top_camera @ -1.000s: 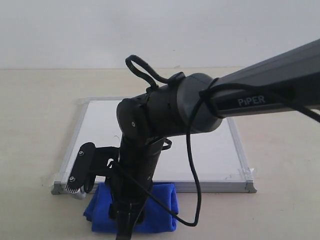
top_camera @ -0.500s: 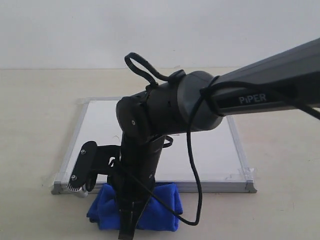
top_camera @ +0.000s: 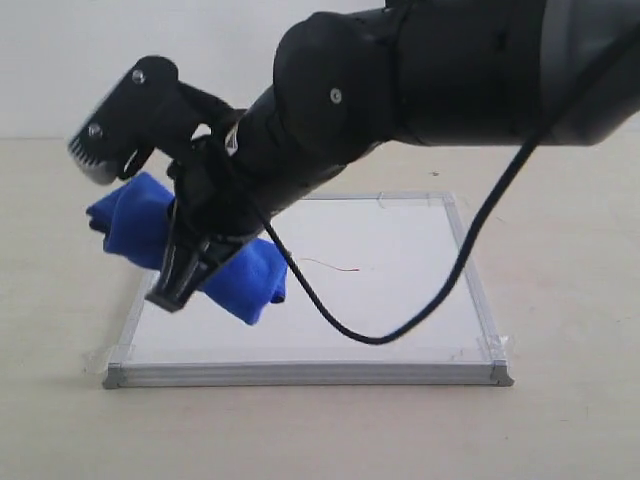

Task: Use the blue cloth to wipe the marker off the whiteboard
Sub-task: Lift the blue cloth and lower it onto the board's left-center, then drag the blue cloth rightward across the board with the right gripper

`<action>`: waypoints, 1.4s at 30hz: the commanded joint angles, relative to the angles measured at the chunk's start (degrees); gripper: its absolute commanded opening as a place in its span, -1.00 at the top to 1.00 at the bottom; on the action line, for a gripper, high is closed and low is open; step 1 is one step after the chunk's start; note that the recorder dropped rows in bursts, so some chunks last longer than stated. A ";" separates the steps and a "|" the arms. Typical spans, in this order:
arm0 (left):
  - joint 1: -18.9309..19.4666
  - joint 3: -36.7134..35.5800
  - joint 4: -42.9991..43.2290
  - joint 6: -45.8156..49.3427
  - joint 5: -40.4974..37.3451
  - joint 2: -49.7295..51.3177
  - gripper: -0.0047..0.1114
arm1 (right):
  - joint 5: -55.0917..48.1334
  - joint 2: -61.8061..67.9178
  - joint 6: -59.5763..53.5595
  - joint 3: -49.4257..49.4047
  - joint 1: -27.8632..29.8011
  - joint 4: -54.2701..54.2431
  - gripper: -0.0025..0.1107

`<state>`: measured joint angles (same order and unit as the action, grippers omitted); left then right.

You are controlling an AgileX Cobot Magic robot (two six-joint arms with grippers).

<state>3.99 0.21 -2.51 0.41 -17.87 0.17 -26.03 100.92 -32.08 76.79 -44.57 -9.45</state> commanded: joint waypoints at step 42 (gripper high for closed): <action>0.07 -0.21 0.19 0.02 0.43 -0.17 0.84 | -29.85 42.51 15.61 46.08 5.04 -1.00 0.96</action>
<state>3.99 0.21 -2.51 0.41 -17.87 0.17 -54.72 142.60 -14.04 123.26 -38.77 -4.95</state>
